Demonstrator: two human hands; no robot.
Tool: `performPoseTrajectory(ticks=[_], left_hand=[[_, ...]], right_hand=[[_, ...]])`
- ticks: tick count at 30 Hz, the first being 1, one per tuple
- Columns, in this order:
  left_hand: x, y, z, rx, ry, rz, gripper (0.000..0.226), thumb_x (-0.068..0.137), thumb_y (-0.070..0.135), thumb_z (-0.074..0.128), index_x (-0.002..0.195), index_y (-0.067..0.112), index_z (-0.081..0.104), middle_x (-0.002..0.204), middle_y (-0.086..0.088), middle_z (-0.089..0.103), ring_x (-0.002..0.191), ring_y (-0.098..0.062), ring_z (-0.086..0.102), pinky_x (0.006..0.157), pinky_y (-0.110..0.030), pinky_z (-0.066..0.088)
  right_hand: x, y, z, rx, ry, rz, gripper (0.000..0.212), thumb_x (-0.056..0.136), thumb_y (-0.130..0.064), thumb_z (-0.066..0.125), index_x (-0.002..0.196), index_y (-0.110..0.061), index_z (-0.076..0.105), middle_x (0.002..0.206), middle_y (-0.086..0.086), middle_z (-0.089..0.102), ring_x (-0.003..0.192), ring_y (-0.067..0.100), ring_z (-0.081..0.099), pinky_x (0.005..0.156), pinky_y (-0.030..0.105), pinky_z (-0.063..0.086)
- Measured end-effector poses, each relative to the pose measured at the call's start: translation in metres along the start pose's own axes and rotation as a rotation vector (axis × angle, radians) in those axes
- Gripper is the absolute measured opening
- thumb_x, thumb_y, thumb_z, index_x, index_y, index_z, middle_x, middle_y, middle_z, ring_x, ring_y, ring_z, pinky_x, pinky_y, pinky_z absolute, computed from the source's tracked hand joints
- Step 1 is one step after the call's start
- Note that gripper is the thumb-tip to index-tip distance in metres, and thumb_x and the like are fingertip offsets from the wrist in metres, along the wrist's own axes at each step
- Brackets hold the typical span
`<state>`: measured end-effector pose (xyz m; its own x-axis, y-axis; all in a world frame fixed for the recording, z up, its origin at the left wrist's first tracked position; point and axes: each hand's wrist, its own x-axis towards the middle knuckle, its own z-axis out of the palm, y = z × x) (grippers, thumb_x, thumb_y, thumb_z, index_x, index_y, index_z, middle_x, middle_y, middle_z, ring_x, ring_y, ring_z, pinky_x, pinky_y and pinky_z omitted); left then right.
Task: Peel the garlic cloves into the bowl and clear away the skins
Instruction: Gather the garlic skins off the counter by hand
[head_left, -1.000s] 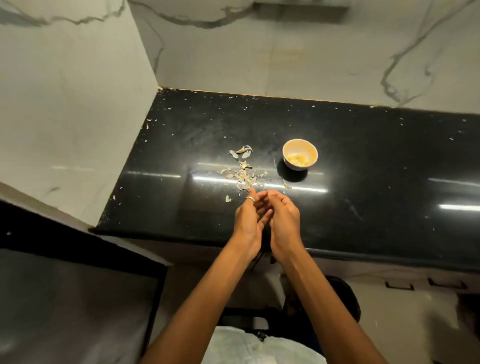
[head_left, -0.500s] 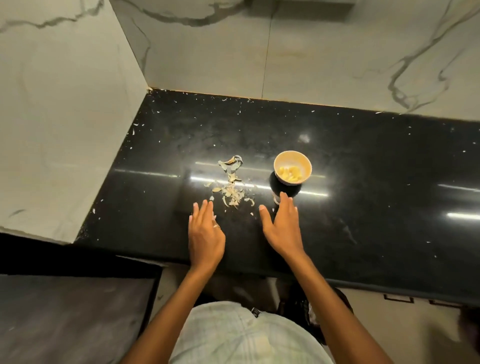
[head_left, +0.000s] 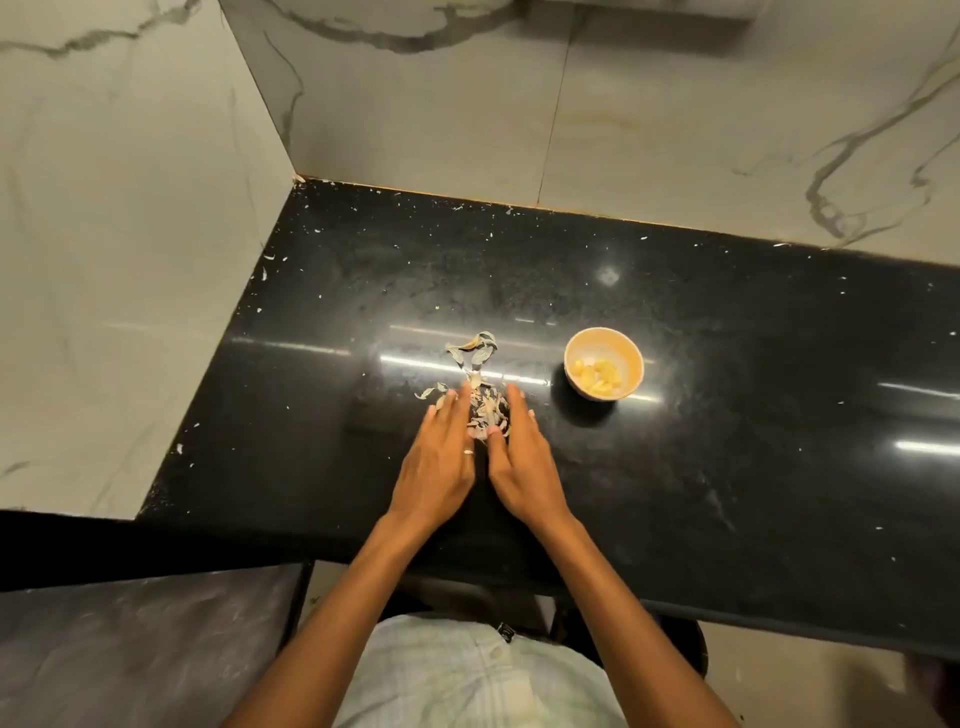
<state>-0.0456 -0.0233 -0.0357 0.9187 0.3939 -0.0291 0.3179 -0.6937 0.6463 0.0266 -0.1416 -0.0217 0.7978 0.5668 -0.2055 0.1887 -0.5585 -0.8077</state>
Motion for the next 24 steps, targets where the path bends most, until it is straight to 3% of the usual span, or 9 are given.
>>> performPoseTrajectory(ticks=[3,6,9,12,15,19,21,24], left_hand=[[0.003,-0.013,-0.022,-0.007,0.175,-0.115,0.057,0.107,0.017,0.041,0.16,0.014,0.022,0.163,0.0,0.02,0.151,-0.014,0.011,0.123,-0.031,0.01],[0.01,-0.041,-0.032,0.045,0.141,-0.24,0.056,0.105,0.016,0.042,0.159,0.012,0.024,0.162,-0.014,0.03,0.152,-0.03,0.024,0.121,-0.042,0.025],[0.015,-0.045,-0.035,0.064,0.175,-0.208,0.055,0.1,0.007,0.053,0.153,0.009,0.038,0.141,-0.014,0.055,0.134,-0.03,0.046,0.101,-0.043,0.047],[0.024,-0.04,-0.033,0.083,0.2,-0.139,0.054,0.094,0.001,0.061,0.146,0.003,0.047,0.126,-0.014,0.06,0.115,-0.033,0.054,0.092,-0.043,0.049],[0.037,-0.032,-0.025,0.055,0.143,-0.132,0.045,0.093,-0.003,0.059,0.137,0.0,0.057,0.122,-0.015,0.06,0.111,-0.034,0.059,0.092,-0.041,0.049],[0.047,-0.016,-0.014,-0.081,0.036,-0.065,0.043,0.09,-0.006,0.057,0.129,0.009,0.067,0.11,-0.009,0.066,0.1,-0.027,0.065,0.088,-0.033,0.051],[0.049,-0.016,-0.018,-0.085,0.088,-0.088,0.043,0.089,-0.005,0.057,0.126,0.011,0.069,0.109,-0.008,0.069,0.099,-0.026,0.065,0.088,-0.033,0.051],[0.046,-0.029,-0.033,-0.052,0.246,-0.173,0.034,0.092,0.0,0.059,0.124,0.008,0.07,0.114,-0.009,0.07,0.103,-0.027,0.066,0.093,-0.036,0.052]], right_hand=[[-0.008,0.007,-0.014,-0.024,0.062,0.032,0.063,0.108,-0.029,0.042,0.163,-0.02,0.011,0.168,-0.007,0.011,0.154,0.007,0.001,0.127,0.03,0.009],[-0.028,0.021,-0.014,-0.18,0.076,0.002,0.065,0.108,-0.03,0.045,0.162,-0.013,0.013,0.164,-0.009,0.009,0.151,0.002,-0.005,0.125,0.025,0.003],[-0.045,0.031,-0.003,-0.34,0.145,-0.115,0.06,0.099,-0.024,0.062,0.152,-0.005,0.041,0.158,0.01,0.04,0.149,0.022,0.032,0.12,0.037,0.035],[-0.037,0.021,0.001,-0.235,0.159,-0.02,0.057,0.094,-0.019,0.068,0.146,-0.005,0.047,0.143,0.008,0.046,0.133,0.022,0.043,0.109,0.032,0.045],[-0.01,0.007,0.007,-0.18,0.143,0.062,0.057,0.094,-0.015,0.067,0.146,-0.007,0.045,0.137,0.006,0.045,0.125,0.022,0.05,0.105,0.038,0.049],[0.03,-0.018,0.012,-0.095,0.077,0.067,0.043,0.089,-0.002,0.057,0.131,-0.01,0.055,0.119,0.007,0.051,0.105,0.021,0.055,0.095,0.044,0.05],[0.038,-0.024,0.006,-0.027,0.078,0.062,0.045,0.088,-0.002,0.058,0.133,-0.01,0.055,0.119,0.006,0.05,0.102,0.02,0.059,0.094,0.043,0.053],[0.026,-0.022,-0.011,0.021,0.107,0.066,0.055,0.089,-0.012,0.072,0.14,-0.012,0.05,0.128,0.002,0.047,0.102,0.009,0.059,0.089,0.03,0.058]])
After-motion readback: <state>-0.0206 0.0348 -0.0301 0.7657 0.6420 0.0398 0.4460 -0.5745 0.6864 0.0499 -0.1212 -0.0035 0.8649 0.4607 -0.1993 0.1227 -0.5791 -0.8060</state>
